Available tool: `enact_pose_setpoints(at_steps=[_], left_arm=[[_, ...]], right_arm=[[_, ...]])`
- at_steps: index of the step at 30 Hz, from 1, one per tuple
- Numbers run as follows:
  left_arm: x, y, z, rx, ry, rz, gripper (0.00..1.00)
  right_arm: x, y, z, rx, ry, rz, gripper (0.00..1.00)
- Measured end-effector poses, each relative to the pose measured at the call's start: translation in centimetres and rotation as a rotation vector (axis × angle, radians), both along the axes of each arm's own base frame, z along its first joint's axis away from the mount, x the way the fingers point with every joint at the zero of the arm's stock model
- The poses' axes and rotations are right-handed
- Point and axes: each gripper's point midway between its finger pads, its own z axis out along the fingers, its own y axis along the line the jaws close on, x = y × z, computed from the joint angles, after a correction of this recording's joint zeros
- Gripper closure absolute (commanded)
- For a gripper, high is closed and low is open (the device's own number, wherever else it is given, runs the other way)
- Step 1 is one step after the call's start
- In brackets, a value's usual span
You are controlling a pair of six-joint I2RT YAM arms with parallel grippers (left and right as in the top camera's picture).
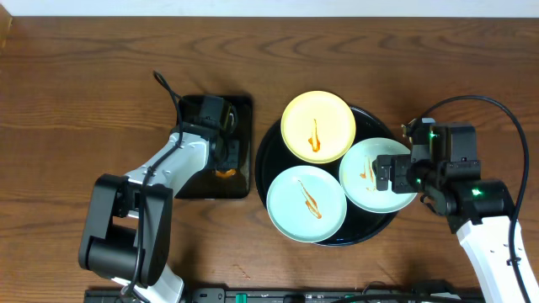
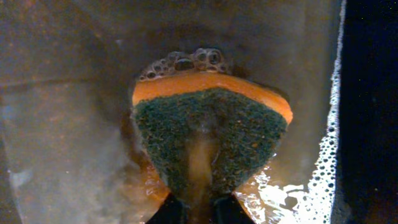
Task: Clean dirty plates on tray and stack at the side
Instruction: 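Lower the left gripper and pinch the green-orange sponge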
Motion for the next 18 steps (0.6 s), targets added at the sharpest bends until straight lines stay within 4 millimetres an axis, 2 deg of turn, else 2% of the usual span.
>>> enact_pose_setpoints(at_steps=[6, 11, 13, 16, 18], left_arm=[[0.0, 0.0, 0.7, 0.0, -0.014, 0.0, 0.92], [0.8, 0.3, 5.0, -0.007, -0.133, 0.008, 0.92], [0.8, 0.3, 6.0, -0.008, -0.157, 0.01, 0.92], [0.8, 0.4, 5.9, -0.005, -0.152, 0.01, 0.92], [0.5, 0.6, 4.8, 0.008, -0.124, 0.011, 0.92]], right_arm=[[0.0, 0.0, 0.0, 0.0, 0.002, 0.0, 0.01], [0.0, 0.0, 0.0, 0.0, 0.002, 0.0, 0.01], [0.0, 0.0, 0.0, 0.0, 0.002, 0.0, 0.01], [0.0, 0.0, 0.0, 0.0, 0.002, 0.0, 0.01], [-0.1, 0.0, 0.0, 0.0, 0.003, 0.0, 0.01]])
